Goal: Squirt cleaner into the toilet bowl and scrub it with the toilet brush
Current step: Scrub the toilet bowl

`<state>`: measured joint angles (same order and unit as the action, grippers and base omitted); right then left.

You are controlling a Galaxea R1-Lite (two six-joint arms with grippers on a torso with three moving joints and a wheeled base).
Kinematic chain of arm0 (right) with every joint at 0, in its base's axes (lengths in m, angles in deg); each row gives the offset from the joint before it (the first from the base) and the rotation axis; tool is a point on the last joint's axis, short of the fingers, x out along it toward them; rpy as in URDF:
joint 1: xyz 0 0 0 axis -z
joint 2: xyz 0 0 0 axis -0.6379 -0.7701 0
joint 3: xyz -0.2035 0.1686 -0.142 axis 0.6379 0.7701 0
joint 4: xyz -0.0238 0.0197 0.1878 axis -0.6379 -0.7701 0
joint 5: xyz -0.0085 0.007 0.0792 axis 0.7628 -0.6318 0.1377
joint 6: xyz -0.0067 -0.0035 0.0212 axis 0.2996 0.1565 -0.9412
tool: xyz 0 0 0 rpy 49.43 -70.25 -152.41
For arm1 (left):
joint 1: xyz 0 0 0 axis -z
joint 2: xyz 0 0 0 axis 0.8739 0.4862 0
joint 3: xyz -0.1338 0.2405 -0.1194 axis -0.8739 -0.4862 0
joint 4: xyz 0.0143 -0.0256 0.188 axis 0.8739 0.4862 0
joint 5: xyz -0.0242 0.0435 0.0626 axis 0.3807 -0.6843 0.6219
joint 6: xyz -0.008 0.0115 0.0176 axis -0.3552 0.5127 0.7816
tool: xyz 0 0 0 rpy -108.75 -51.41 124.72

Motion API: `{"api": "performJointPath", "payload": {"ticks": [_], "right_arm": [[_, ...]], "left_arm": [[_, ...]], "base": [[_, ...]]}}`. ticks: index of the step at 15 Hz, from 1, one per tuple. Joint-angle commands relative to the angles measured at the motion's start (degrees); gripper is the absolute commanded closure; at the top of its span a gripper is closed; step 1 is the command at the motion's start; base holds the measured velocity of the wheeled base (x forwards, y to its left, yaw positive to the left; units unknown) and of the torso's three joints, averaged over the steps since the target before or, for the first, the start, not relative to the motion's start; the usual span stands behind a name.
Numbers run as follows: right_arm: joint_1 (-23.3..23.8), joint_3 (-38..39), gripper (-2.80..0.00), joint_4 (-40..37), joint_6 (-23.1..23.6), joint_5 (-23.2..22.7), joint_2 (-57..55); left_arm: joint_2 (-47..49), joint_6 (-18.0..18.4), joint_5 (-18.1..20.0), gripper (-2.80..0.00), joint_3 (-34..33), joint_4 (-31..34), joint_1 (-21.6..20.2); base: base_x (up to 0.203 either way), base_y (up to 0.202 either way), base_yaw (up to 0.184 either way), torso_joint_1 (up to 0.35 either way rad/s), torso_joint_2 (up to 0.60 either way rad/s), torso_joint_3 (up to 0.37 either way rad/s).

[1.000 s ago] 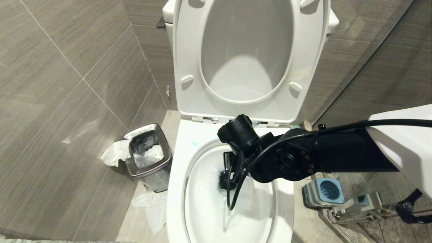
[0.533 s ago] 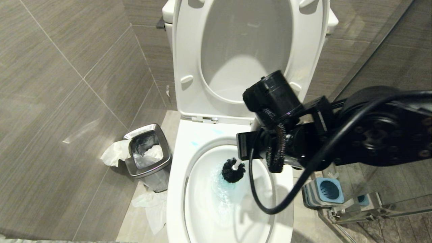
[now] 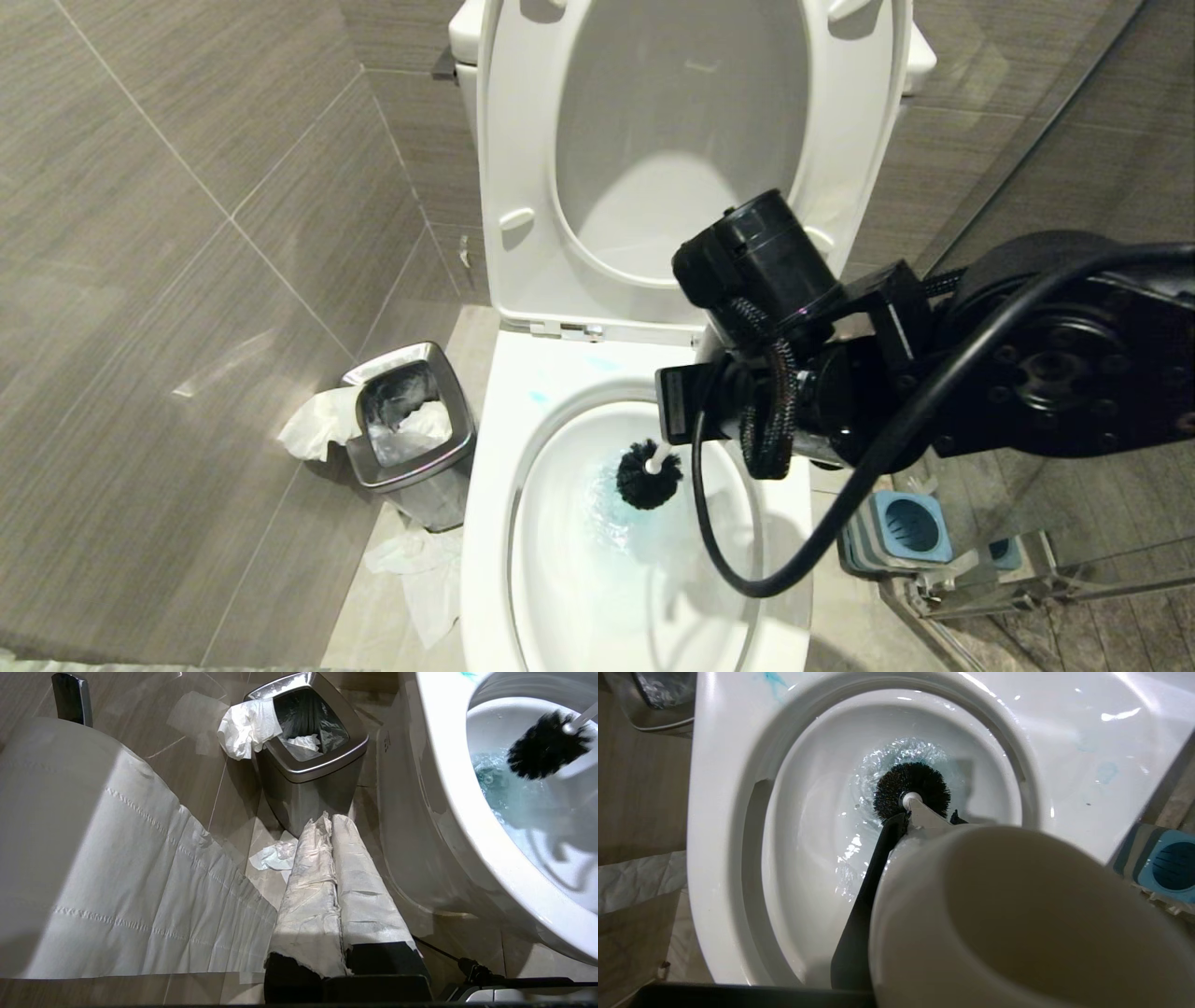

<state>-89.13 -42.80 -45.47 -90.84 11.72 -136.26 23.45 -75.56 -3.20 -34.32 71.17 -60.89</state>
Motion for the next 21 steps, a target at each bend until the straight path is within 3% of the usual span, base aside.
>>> {"api": "performJointPath", "payload": {"ticks": [1,8,17,21], "right_arm": [[0.0,0.0,0.0,1.8,-0.1,0.2,-5.5],[0.5,0.1,0.0,5.3,-0.1,0.6,-13.5],[-0.3,-0.1,0.0,-0.4,0.5,1.3,3.4],[0.0,-0.4,0.0,-1.7,0.7,2.3,3.1]], "left_arm": [[0.1,0.1,0.0,0.0,-0.2,0.0,0.0],[0.1,0.0,0.0,0.0,-0.2,0.0,0.0],[0.0,0.0,0.0,0.0,-0.1,0.0,0.0],[0.0,0.0,0.0,0.0,-0.2,0.0,0.0]], "base": [[0.0,0.0,0.0,0.0,0.0,0.0],[0.0,0.0,0.0,0.0,0.0,0.0],[0.0,0.0,0.0,0.0,0.0,0.0],[0.0,0.0,0.0,0.0,0.0,0.0]]}}
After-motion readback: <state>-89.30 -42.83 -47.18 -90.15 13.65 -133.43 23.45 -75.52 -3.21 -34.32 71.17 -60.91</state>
